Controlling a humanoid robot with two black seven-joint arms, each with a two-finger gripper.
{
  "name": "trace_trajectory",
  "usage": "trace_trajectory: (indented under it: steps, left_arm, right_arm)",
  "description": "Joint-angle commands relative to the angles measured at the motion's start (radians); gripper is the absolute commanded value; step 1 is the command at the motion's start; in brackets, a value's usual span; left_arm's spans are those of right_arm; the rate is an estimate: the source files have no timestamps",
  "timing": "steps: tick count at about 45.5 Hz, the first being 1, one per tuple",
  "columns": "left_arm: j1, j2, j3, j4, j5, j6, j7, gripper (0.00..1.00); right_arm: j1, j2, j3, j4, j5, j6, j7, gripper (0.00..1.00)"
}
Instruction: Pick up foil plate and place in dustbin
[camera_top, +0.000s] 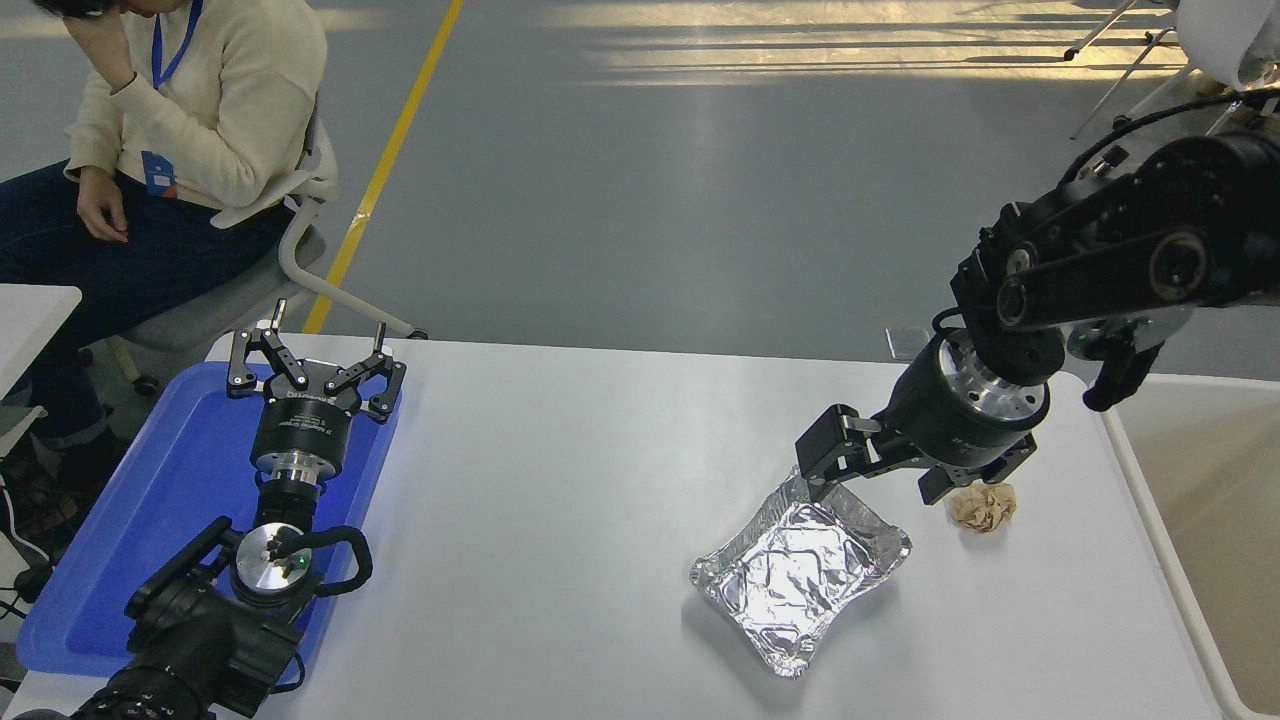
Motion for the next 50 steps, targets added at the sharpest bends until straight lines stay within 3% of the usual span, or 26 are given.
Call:
trace_trajectory:
  steps: [1,31,50]
  left_arm:
    - [0.0,0.0,0.0,0.0,0.0,-0.001,0.0,1.0]
    - [0.0,0.0,0.0,0.0,0.0,-0.001,0.0,1.0]
    - [0.0,0.0,0.001,0.0,0.0,-0.001,0.0,1.0]
  right_arm:
    - [0.002,0.004,0.006,-0.001,0.0,0.001,0.0,1.0]
    - [-0.026,-0.094,0.005,0.0,-0.014,-0.011,0.0,1.0]
    - [-0.192,-0.074,-0.006,0.002,-0.028,-0.226,-0.006,1.0]
